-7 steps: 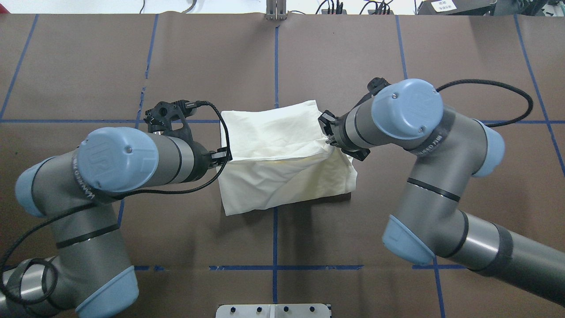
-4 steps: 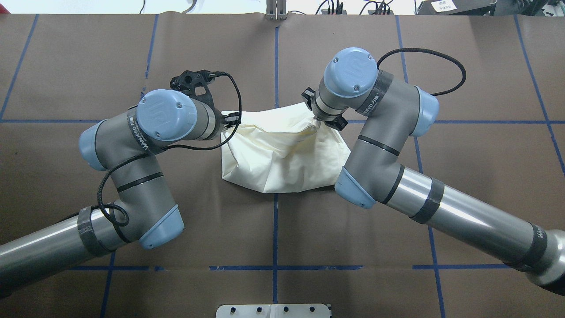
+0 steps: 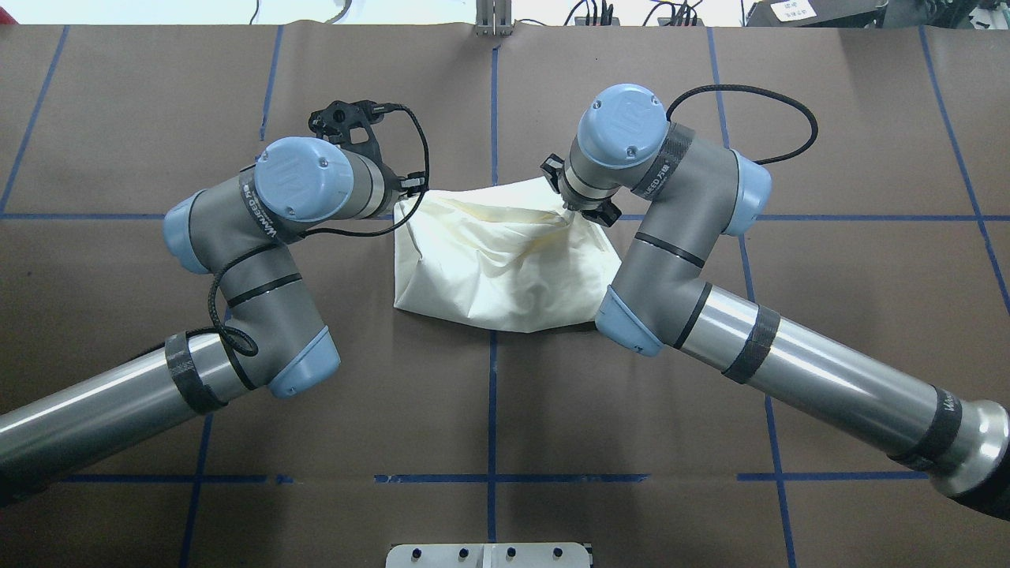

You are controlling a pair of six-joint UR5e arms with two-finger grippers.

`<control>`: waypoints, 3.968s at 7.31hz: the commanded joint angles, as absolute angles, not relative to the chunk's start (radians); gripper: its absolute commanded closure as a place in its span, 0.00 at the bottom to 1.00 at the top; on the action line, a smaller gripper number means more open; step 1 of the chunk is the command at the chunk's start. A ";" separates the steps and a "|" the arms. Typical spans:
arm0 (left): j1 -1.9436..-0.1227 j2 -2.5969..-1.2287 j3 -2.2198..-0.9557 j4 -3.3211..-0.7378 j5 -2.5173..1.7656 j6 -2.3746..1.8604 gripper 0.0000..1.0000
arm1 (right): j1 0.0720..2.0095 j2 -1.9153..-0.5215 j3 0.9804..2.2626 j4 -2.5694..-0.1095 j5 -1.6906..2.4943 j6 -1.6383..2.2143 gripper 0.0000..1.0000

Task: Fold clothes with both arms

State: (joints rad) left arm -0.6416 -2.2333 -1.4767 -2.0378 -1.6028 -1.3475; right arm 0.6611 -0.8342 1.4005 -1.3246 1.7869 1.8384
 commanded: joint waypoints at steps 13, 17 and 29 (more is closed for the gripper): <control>-0.551 -1.996 -1.470 -2.698 -2.070 -1.379 1.00 | 0.678 -0.833 1.390 -1.322 1.819 1.789 1.00; -0.555 -1.925 -1.547 -2.758 -2.201 -1.444 1.00 | 0.678 -0.834 1.384 -1.322 1.819 1.786 0.89; -0.523 -2.037 -1.690 -2.054 -1.794 -1.416 1.00 | 0.900 -0.871 1.459 -1.325 2.151 1.609 0.00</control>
